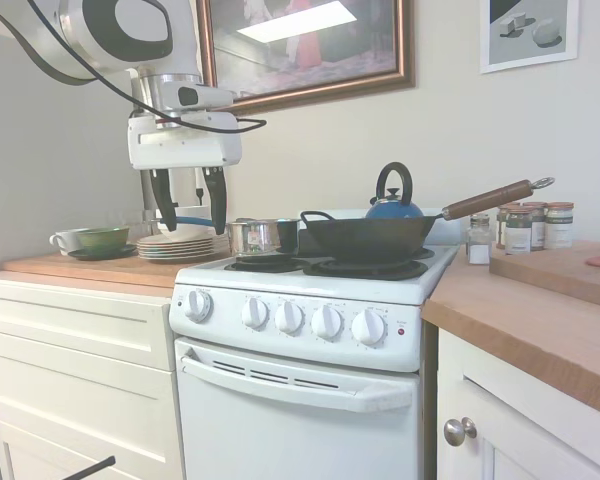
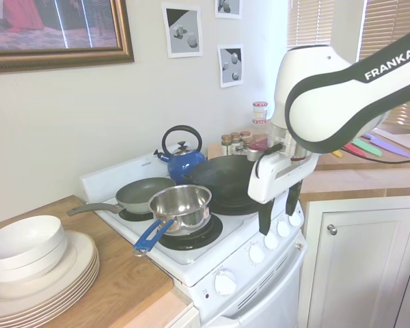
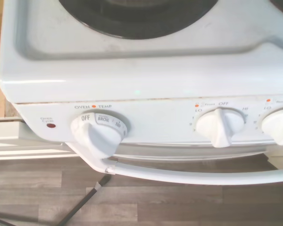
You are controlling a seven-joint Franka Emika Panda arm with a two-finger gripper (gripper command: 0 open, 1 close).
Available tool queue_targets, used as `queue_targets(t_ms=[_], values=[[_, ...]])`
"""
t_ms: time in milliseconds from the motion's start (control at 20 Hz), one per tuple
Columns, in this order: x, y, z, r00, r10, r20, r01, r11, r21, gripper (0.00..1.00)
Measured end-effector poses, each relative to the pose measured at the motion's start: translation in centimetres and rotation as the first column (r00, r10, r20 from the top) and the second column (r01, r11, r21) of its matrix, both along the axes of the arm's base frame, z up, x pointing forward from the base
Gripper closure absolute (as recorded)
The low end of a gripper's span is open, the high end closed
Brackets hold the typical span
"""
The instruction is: Turn on the stove on the bottom right
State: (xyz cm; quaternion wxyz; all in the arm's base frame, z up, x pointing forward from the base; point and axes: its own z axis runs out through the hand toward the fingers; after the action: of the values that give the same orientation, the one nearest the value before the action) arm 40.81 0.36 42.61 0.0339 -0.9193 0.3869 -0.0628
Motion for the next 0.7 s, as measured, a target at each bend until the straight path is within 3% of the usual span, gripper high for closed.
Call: queue_targets(t_ms=[400,700], values=[[0.2,-0.3,-0.3,1.000,0.024,-0.015,-0.025,1.000,-0.010,0.00],[2.3,-3.6,-0.8,0.999,0.020,-0.043,-0.021,1.000,-0.004,0.00]])
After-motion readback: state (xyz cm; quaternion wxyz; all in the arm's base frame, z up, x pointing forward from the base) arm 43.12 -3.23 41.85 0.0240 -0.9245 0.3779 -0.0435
